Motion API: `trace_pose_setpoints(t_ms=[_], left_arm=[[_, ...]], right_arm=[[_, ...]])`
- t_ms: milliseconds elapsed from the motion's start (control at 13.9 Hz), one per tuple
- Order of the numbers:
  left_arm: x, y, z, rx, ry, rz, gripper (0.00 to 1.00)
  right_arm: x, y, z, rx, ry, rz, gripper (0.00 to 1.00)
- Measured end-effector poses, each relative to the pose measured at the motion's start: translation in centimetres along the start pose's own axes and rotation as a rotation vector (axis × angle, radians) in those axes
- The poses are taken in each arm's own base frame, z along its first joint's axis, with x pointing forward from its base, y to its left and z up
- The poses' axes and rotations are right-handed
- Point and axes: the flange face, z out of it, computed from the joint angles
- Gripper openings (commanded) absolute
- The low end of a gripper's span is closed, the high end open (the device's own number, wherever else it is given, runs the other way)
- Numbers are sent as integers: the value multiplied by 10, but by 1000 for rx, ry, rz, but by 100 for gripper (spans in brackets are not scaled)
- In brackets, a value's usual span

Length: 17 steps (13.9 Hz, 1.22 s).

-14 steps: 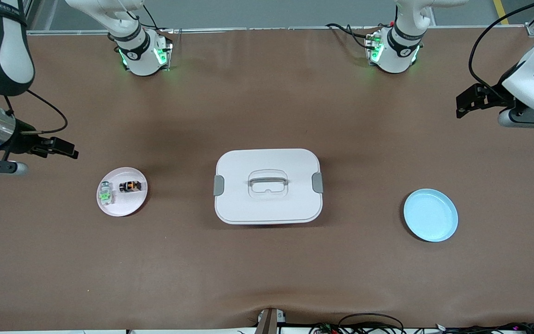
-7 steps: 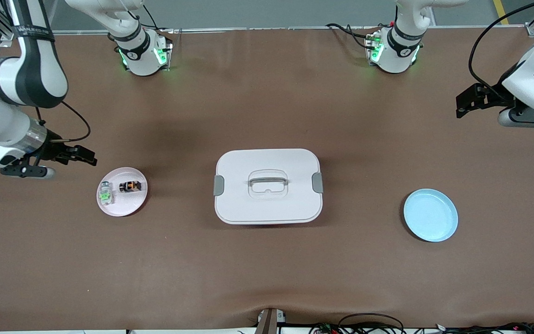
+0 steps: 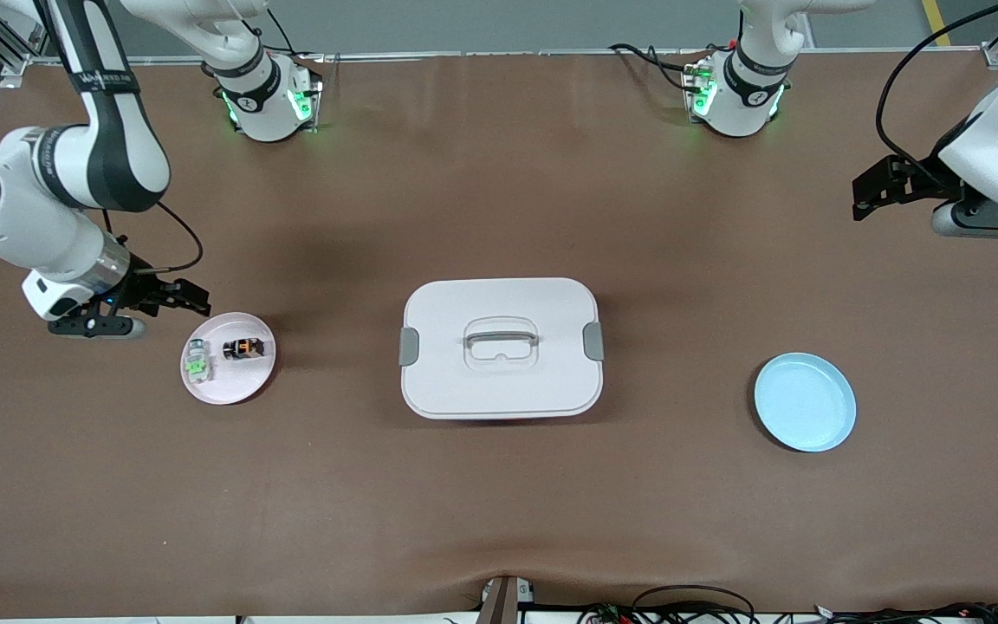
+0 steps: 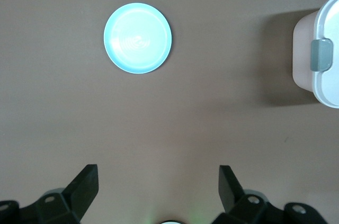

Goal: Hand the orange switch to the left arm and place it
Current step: 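Move the right gripper over the orange switch on the white plate, then lower the right gripper and close it on the orange switch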

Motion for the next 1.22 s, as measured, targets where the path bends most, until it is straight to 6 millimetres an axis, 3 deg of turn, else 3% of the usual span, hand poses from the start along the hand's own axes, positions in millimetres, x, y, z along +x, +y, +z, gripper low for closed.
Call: trace_pose_setpoints(t_ms=[862, 1222], left_arm=[[-1, 0, -3, 0, 5, 0, 100], [-1, 0, -3, 0, 5, 0, 100]], right_arm=[[8, -16, 107, -31, 36, -36, 100], [8, -13, 129, -38, 38, -36, 100]])
